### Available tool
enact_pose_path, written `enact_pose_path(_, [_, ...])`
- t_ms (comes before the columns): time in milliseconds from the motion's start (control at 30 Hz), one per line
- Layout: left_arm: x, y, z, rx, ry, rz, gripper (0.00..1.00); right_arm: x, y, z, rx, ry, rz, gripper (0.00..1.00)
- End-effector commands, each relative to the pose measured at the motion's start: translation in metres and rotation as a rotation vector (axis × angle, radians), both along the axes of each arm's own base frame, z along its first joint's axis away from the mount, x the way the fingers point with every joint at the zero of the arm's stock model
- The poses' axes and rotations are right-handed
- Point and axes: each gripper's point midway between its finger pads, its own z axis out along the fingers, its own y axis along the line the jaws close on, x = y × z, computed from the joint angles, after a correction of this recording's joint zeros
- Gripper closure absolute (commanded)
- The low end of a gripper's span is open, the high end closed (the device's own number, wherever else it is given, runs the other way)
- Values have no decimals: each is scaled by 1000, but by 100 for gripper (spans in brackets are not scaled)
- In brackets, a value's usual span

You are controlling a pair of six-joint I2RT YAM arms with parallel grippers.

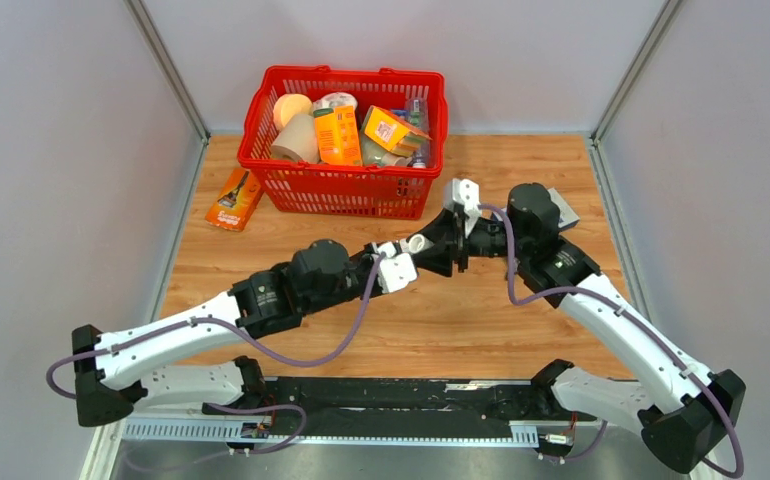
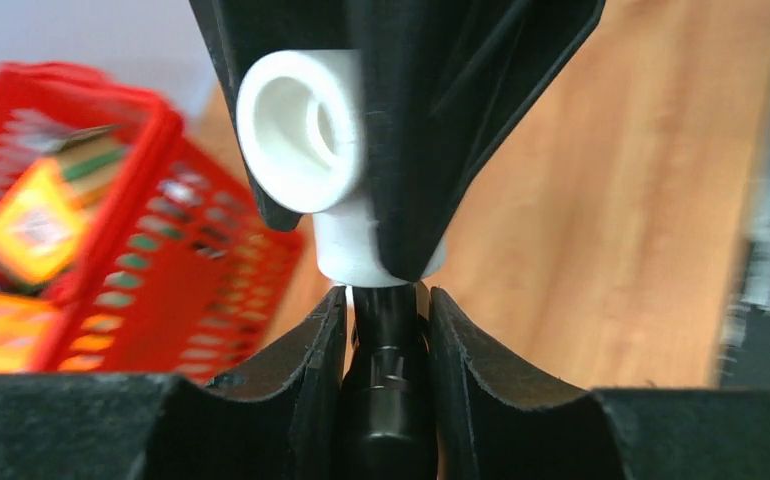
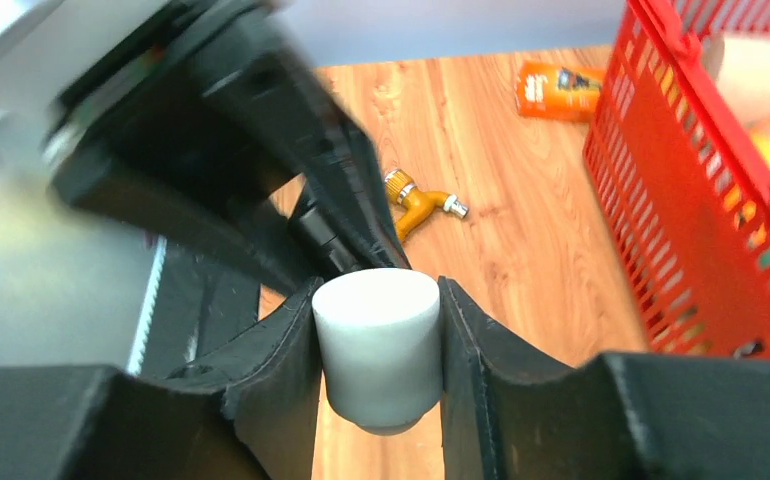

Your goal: Install the water faucets

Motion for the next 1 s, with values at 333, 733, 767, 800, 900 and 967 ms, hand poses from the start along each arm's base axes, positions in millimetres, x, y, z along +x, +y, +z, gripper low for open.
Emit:
enact_pose_path(333, [34, 5, 57, 13, -802, 707, 100, 108, 35, -65, 0, 1026, -654, 100])
enact_pose_path(733, [30, 8, 10, 36, -561, 510, 100, 108, 17, -2, 65, 626, -572, 51])
enact_pose_path(767, [31, 7, 8, -9, -488, 491, 100, 106, 14, 3, 66, 566, -554, 43])
enact_pose_path(800, [26, 7, 3, -21, -441, 433, 100, 103, 12, 10, 69, 502, -526, 0])
enact_pose_path(900, [19, 6, -3, -60, -334, 311, 100, 96, 5, 21, 70, 375, -492, 0])
enact_pose_path(967, [15, 11, -10, -56, -254, 242, 100, 92, 0, 28, 67, 286, -475, 0])
